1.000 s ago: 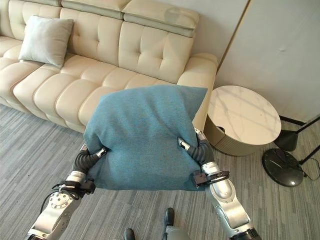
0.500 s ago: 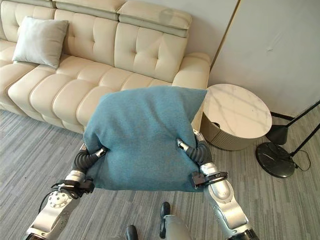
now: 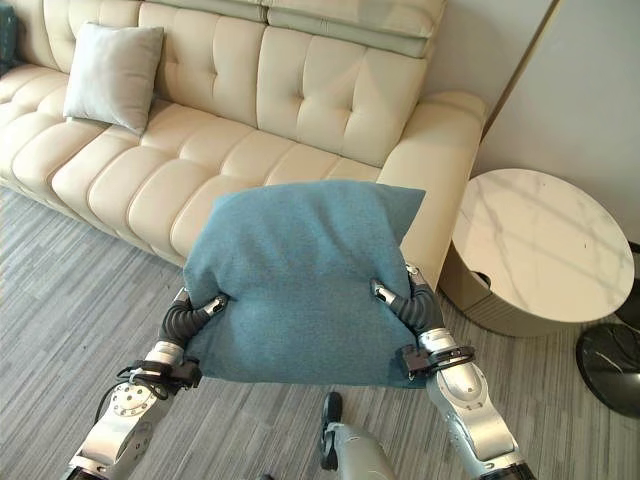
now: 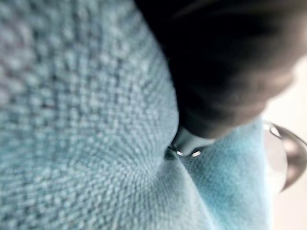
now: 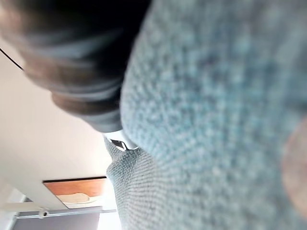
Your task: Pick up all the scattered cushions and arrange them neatly on the sofa.
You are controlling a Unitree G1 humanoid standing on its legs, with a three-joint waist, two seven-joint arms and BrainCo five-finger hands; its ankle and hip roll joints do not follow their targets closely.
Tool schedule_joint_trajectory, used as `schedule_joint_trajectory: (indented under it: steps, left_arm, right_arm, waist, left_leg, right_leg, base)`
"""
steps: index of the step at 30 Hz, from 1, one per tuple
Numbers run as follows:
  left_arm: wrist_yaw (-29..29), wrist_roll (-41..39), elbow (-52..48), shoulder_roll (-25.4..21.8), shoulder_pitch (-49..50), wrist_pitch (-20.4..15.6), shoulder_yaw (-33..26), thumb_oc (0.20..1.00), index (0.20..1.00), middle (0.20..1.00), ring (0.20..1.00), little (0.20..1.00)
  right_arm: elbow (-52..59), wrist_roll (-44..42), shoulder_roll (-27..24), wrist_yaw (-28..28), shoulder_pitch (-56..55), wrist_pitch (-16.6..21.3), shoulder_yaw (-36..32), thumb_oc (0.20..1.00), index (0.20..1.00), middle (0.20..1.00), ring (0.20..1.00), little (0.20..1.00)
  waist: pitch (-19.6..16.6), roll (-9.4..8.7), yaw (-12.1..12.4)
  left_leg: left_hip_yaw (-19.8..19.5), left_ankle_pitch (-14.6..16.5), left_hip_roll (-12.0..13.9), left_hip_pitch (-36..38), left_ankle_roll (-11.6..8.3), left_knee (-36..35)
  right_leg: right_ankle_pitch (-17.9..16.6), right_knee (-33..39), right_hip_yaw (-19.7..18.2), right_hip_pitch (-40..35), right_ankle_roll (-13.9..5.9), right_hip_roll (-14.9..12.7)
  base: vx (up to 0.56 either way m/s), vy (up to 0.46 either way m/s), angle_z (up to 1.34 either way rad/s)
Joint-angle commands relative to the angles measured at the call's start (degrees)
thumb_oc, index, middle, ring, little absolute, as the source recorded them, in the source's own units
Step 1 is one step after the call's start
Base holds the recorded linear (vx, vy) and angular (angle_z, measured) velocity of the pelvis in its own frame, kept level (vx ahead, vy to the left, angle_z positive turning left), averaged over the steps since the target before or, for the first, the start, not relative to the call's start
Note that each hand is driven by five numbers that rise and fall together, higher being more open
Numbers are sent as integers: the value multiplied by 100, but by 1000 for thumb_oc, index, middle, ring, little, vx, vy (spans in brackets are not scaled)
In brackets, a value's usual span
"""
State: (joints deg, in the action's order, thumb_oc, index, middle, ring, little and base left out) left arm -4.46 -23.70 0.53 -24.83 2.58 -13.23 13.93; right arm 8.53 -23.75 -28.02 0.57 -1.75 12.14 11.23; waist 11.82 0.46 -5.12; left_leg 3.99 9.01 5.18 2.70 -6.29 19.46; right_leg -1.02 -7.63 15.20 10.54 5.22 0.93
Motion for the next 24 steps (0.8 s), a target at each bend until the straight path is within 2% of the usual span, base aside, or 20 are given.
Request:
schedule_joint_trajectory:
  steps: [1,4,6,7,9,12,15,16,18,19,20,21,22,23,24]
  left_arm:
    - [515,-22,-943,65,-531,-623,417,200,200,200,200,200]
    - [516,-30,-970,46,-532,-593,405,200,200,200,200,200]
    - [456,-8,-994,30,-532,-574,385,200,200,200,200,200]
    - [372,-4,-1018,37,-536,-572,357,200,200,200,200,200]
    - [337,-14,-1018,50,-536,-578,355,200,200,200,200,200]
    - [220,-46,-993,97,-619,-641,401,200,200,200,200,200]
    - [238,-64,-983,131,-689,-664,447,200,200,200,200,200]
    - [297,-86,-989,138,-734,-645,524,200,200,200,200,200]
    - [296,-86,-988,138,-735,-645,527,200,200,200,200,200]
    - [328,-108,-941,109,-831,-645,620,200,200,200,200,200]
    - [328,-102,-893,98,-868,-624,647,200,200,200,200,200]
    - [328,-102,-888,96,-872,-628,650,200,200,200,200,200]
    - [316,-68,-911,17,-878,-637,635,200,200,200,200,200]
    - [270,-62,-919,-83,-864,-658,550,200,200,200,200,200]
    - [271,-62,-919,-86,-864,-659,548,200,200,200,200,200]
  right_arm:
    - [760,-76,253,-480,321,641,379,200,200,200,200,200]
    - [774,-51,257,-458,317,627,358,200,200,200,200,200]
    - [744,-9,296,-399,318,628,355,200,200,200,200,200]
    - [727,47,320,-326,336,638,346,200,200,200,200,200]
    - [716,86,336,-292,341,643,332,200,200,200,200,200]
    - [618,149,312,-228,392,637,332,200,200,200,200,200]
    - [594,184,281,-240,372,622,288,200,200,200,200,200]
    - [632,261,289,-282,325,609,218,200,200,200,200,200]
    - [635,262,290,-282,321,607,214,200,200,200,200,200]
    - [637,305,327,-261,309,595,157,200,200,200,200,200]
    - [625,293,382,-262,317,590,152,200,200,200,200,200]
    - [626,293,386,-262,316,589,150,200,200,200,200,200]
    - [608,335,470,-302,422,563,222,200,200,200,200,200]
    - [567,261,607,-325,579,565,330,200,200,200,200,200]
    - [565,260,610,-325,582,566,333,200,200,200,200,200]
  waist:
    - [-531,-386,-94]
    - [-493,-479,-25]
    - [-420,-514,74]
    - [-367,-499,165]
    - [-354,-496,202]
    - [-380,-448,247]
    - [-427,-384,237]
    - [-520,-346,207]
    - [-519,-352,209]
    - [-579,-397,189]
    - [-611,-421,165]
    - [-610,-433,183]
    - [-589,-453,147]
    - [-573,-402,189]
    - [-572,-411,200]
  left_leg:
    - [420,109,-494,-430,335,-660]
    - [448,-6,-367,-874,356,-791]
    - [408,-500,-137,-1196,243,-1093]
    - [214,-902,71,-1473,155,-1356]
    - [130,-1039,164,-1490,111,-1571]
    - [-228,-1320,468,-1671,-37,-1816]
    - [-160,-1360,514,-1570,-51,-1759]
    - [-119,-1301,471,-1443,-44,-1724]
    - [-118,-1291,464,-1444,-41,-1711]
    - [-72,-1091,287,-1469,62,-1355]
    - [-22,-941,177,-1421,167,-1232]
    - [0,-920,168,-1423,177,-1208]
    - [177,-704,31,-1256,364,-1128]
    - [397,-578,-15,-1148,494,-1120]
    - [413,-571,-19,-1143,497,-1118]
  right_leg:
    - [475,493,-367,-375,-933,-384]
    - [557,466,-497,-505,-958,-448]
    - [654,422,-608,-670,-954,-431]
    - [759,347,-740,-810,-933,-389]
    - [847,282,-824,-884,-923,-379]
    - [1086,93,-1170,-1145,-957,-432]
    - [1187,9,-1234,-1308,-1015,-524]
    - [1209,-43,-1248,-1417,-1080,-644]
    - [1214,-44,-1248,-1420,-1085,-653]
    - [1059,-159,-1337,-1455,-1220,-880]
    - [911,-295,-1397,-1423,-1286,-989]
    - [920,-306,-1418,-1415,-1297,-1004]
    - [445,-945,-1544,-1110,-1399,-1204]
    - [187,-1329,-1436,-816,-1419,-1315]
    - [194,-1344,-1455,-805,-1423,-1320]
  base:
    - [120,10,-38]
    - [151,29,-28]
    - [214,90,-29]
    - [287,150,-34]
    - [197,111,-40]
    - [290,224,-75]
    - [345,350,-37]
    - [207,215,-27]
    - [203,221,-15]
    - [311,348,-9]
    - [313,354,-3]
    - [256,354,4]
    - [255,463,-24]
    - [253,459,-64]
    - [251,432,-104]
